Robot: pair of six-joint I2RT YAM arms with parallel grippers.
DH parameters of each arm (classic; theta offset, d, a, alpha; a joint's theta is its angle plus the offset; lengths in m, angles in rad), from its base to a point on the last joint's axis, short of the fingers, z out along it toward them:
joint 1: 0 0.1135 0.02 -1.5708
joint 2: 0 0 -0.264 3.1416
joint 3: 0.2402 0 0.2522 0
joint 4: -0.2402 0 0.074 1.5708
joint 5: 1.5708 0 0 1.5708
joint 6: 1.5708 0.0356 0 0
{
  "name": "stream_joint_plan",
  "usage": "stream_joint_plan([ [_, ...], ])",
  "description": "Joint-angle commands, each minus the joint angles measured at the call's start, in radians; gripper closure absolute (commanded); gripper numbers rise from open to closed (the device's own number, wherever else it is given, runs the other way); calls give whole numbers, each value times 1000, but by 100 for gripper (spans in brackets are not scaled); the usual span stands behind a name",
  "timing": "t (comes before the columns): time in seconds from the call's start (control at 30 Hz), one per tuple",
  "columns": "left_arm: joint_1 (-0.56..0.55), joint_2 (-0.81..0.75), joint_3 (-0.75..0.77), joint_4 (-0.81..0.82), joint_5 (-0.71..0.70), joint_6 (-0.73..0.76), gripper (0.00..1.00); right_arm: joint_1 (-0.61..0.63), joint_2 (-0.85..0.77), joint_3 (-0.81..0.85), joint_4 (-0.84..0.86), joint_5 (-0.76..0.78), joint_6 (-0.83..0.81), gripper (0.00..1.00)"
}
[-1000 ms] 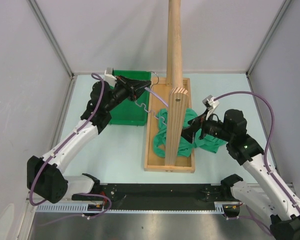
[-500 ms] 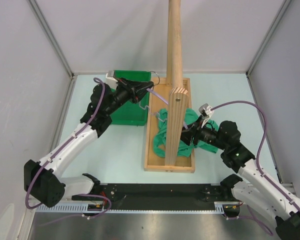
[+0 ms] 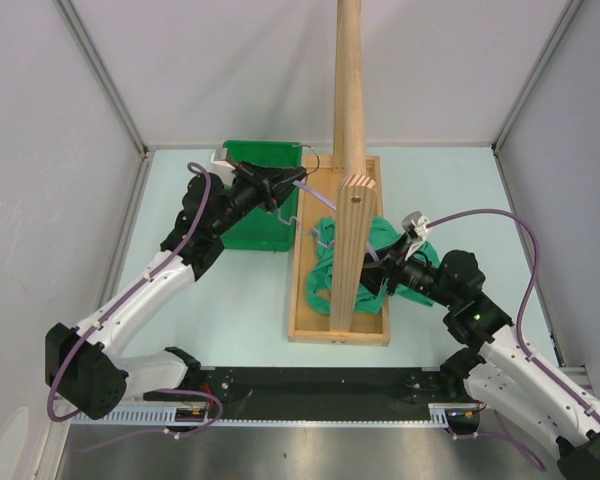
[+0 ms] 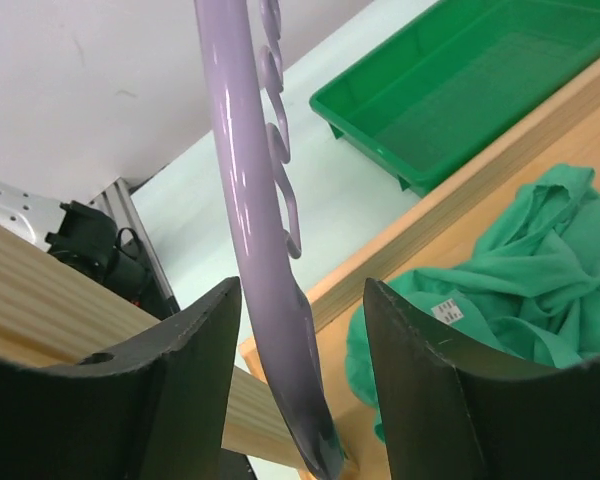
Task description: Remove the tank top from the hanger
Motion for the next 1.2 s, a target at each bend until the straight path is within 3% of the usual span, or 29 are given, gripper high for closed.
stream_joint_plan([
  [0.0,-4,-41,3,2,9,-35,100,1,-10,67,-44,68,-48,43],
  [0.13,-5,-44,3,-6,12,-27,100,1,-14,85,-78,88,-64,50],
  [0.23,-5,-43,3,-12,12,-23,100,-1,-8,79,-61,65,-50,62],
  [0.27,-7,-43,5,-12,14,-20,100,1,-7,76,-55,65,-45,74],
  [0.33,-5,-43,3,-12,14,-12,96,1,-11,69,-52,88,-22,89],
  [0.37,-8,-43,2,-13,14,-6,84,1,-16,64,-50,101,-16,100],
  [0.43,-8,-44,-1,-16,17,19,63,-1,-27,58,-53,134,-4,100],
  [0.47,-8,-50,-4,-21,19,26,44,-1,-42,53,-65,149,8,100],
  [0.6,-5,-95,-30,-68,-1,118,16,-5,-100,41,-108,224,18,100],
  [0.93,13,-196,-115,-142,66,472,14,-125,-169,124,-299,281,-19,100],
  [1.17,24,-210,-144,-196,169,643,14,-295,-125,251,-343,148,-64,100],
])
